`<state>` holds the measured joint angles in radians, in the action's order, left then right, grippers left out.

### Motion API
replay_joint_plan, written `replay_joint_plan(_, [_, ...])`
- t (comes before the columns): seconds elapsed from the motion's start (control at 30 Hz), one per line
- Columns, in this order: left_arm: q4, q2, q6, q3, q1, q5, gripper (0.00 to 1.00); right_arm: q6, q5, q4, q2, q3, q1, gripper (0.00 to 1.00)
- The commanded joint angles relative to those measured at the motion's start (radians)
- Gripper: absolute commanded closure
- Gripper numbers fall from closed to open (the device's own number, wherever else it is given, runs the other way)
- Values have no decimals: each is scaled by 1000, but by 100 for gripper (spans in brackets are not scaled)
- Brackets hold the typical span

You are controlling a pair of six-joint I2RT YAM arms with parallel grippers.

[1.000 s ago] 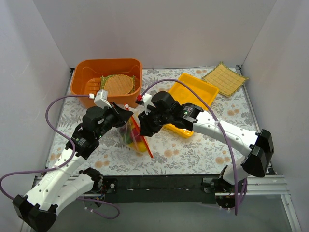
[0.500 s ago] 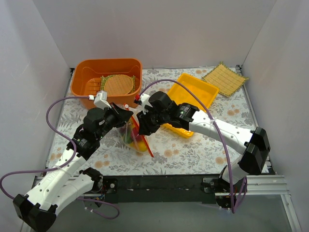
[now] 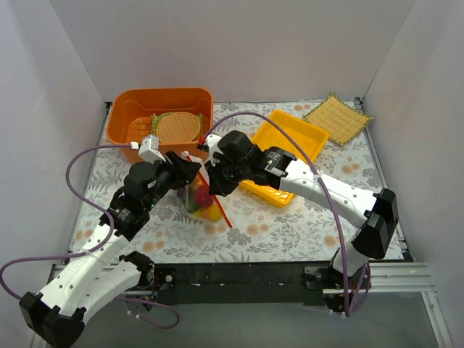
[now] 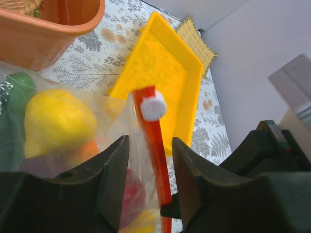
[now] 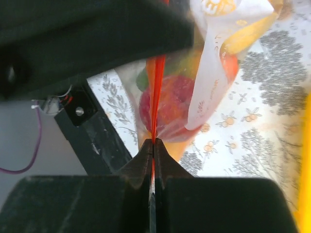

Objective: Open the zip-top bag and remove the fake food

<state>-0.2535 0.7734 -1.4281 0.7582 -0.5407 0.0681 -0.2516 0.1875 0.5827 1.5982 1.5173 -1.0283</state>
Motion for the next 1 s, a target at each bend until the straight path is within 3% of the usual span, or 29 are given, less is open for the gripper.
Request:
replay_joint_plan(0.0, [3, -40, 141, 46, -5, 48, 38, 70, -108, 136, 2, 162, -6, 99])
replay_joint_plan(0.13, [17, -59, 334, 84, -5, 102, 23, 147, -134, 256, 12, 268, -12, 99])
replay_joint_plan(0.2, [40, -78, 436, 90, -5, 92, 20, 167, -143, 301, 19, 326, -21, 99])
replay_joint_plan(0.27, [86, -91, 492, 92, -5, 41, 15, 187, -152, 364, 22, 363, -26, 99])
replay_joint_plan(0.33, [120, -99, 560, 98, -5, -66, 3, 190, -167, 394, 20, 400, -30, 99])
replay_joint_plan(0.5, [99, -25, 656, 179, 8, -330, 4, 192, -174, 485, -23, 416, -35, 99])
replay_joint_plan(0.6, [111, 53, 661, 225, 77, -532, 8, 173, -154, 502, -73, 394, -36, 99])
replay_joint_plan(0.83, [243, 188, 577, 285, 289, -982, 12, 126, -172, 526, -161, 317, -41, 99])
replay_joint_plan(0.97, [469, 225, 431, 233, 421, -1276, 11, 114, -171, 537, -195, 308, -41, 99])
